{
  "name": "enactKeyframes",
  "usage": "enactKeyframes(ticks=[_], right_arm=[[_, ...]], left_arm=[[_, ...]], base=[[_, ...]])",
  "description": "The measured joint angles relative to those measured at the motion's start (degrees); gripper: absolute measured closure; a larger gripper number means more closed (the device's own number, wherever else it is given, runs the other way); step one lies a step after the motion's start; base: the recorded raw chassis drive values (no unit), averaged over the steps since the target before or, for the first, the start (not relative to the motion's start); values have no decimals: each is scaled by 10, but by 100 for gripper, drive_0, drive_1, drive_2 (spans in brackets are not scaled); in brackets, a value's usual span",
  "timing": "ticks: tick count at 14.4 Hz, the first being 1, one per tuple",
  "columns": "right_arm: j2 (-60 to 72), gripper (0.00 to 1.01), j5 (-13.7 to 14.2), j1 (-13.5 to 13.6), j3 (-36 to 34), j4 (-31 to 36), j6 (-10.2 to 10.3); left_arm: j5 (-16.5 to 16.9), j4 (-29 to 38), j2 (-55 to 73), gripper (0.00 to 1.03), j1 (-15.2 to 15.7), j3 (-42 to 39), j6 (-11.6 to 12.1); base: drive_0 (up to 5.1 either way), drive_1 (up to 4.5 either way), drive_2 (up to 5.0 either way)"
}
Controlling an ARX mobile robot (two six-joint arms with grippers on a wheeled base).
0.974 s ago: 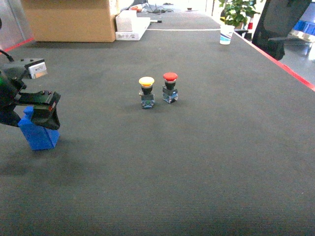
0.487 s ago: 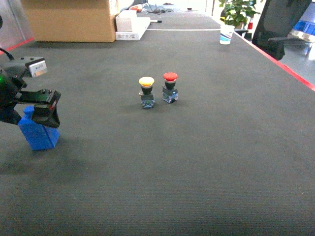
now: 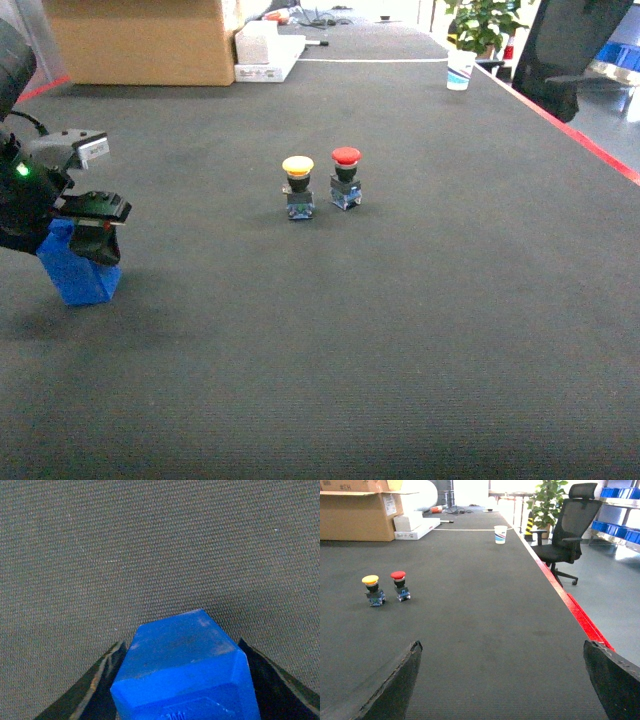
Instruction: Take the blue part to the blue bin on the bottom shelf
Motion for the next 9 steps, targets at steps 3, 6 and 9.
enactKeyframes(ticks=[3, 6, 9], right_arm=[[0, 3, 0, 0, 0, 0, 0], [0, 3, 0, 0, 0, 0, 0], [0, 3, 0, 0, 0, 0, 0]], left_arm=[[16, 26, -7, 58, 11, 10, -14], [74, 213, -186, 58, 22, -99, -35], [86, 409, -384, 58, 38, -274, -69]], base=[[0, 0, 0], [0, 0, 0], [0, 0, 0]])
